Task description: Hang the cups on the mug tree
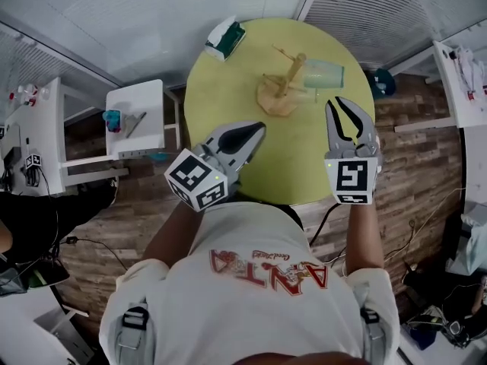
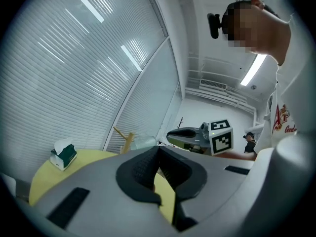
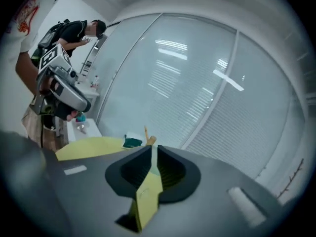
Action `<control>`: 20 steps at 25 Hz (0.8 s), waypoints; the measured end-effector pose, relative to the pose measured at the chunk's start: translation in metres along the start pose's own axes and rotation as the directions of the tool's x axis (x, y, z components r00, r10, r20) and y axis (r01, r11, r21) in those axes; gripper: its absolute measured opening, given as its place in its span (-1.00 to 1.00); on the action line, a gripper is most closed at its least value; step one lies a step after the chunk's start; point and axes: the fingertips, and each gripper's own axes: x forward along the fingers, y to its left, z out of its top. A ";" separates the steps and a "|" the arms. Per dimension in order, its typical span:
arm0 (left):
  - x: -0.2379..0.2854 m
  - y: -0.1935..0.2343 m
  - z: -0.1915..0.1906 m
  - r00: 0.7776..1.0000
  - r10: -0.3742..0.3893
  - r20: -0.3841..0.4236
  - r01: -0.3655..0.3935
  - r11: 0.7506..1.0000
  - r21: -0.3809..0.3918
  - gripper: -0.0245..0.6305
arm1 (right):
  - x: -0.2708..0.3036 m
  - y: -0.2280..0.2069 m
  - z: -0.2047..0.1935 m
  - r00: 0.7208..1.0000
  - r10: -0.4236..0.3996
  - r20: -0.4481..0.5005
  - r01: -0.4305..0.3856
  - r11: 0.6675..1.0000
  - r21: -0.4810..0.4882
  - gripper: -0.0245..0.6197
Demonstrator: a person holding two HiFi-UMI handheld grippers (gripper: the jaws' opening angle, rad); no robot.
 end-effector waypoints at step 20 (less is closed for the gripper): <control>0.009 -0.040 0.057 0.999 -0.036 0.041 0.028 0.983 0.182 -0.90 | -0.093 -0.021 0.036 0.935 -0.085 0.344 -0.100 0.867 0.488 -0.92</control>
